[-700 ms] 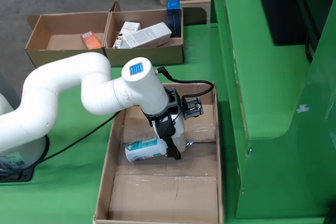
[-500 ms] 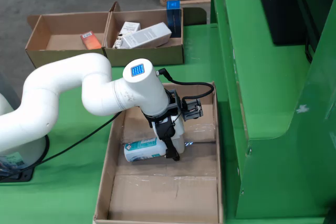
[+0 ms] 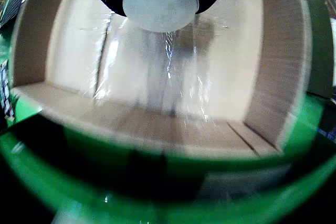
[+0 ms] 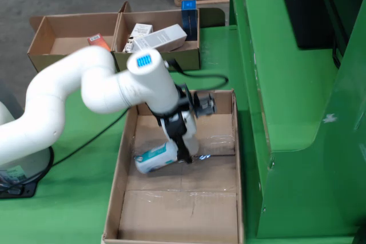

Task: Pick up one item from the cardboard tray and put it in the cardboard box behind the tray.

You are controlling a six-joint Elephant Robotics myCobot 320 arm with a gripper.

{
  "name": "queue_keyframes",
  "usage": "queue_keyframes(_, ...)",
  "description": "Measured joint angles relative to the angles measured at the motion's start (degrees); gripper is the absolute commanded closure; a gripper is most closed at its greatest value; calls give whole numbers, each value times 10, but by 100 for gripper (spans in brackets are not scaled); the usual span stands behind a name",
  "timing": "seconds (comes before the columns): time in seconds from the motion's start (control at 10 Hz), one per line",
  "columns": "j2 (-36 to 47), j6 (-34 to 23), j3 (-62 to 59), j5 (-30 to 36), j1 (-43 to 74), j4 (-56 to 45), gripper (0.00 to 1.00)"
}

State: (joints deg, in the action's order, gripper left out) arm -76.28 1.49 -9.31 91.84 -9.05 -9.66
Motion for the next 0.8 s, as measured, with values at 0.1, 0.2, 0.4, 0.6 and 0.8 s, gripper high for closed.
queue_keyframes(0.1,29,-3,-26,-1,-3,-23,100)
queue_keyframes(0.2,58,-7,-57,-2,-10,-54,100)
queue_keyframes(0.4,107,-1,-105,-13,-23,-102,100)
queue_keyframes(0.6,148,0,-165,-16,-27,-157,100)
queue_keyframes(0.8,163,0,-214,-17,-31,-214,100)
